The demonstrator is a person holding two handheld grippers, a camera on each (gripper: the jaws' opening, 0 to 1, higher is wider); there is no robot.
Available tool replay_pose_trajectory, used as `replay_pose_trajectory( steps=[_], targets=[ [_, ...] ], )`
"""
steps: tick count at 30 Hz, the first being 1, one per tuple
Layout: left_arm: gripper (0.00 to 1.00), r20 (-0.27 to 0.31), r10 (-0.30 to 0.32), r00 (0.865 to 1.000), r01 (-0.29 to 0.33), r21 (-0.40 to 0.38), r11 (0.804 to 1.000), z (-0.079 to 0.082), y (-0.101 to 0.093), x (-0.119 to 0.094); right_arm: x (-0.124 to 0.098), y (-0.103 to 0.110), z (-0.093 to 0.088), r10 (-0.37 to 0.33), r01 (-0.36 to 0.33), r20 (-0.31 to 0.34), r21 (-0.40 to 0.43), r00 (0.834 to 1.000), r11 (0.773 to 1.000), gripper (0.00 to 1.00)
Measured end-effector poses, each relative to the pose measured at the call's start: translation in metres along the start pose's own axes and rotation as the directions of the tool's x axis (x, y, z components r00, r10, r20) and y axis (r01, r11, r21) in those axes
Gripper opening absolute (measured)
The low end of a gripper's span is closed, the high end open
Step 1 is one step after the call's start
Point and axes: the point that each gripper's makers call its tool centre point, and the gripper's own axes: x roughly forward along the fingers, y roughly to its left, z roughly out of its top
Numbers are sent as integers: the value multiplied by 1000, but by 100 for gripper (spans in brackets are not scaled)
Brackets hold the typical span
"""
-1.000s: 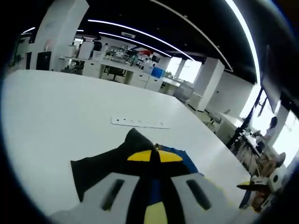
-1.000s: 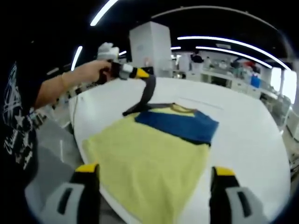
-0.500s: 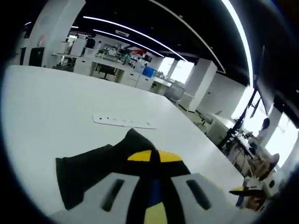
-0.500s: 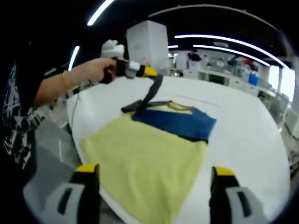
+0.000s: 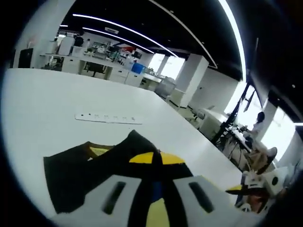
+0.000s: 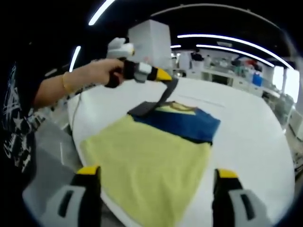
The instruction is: Fold the garment on the visible template until the final outline fits inside the template.
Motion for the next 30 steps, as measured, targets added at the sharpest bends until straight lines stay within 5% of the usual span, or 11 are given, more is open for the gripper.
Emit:
replay_pose_trajectory(
  steps=[16, 30],
  targets=[
    [0, -75, -63, 995, 65, 26, 998, -33, -24, 22, -1, -3, -7, -4, 4, -6, 16, 1000, 1000, 99],
    [0, -184, -61, 981, 65, 17, 998, -83, -34, 44, 3, -5, -8, 0, 0, -2, 26, 1000, 1000, 99]
  ],
)
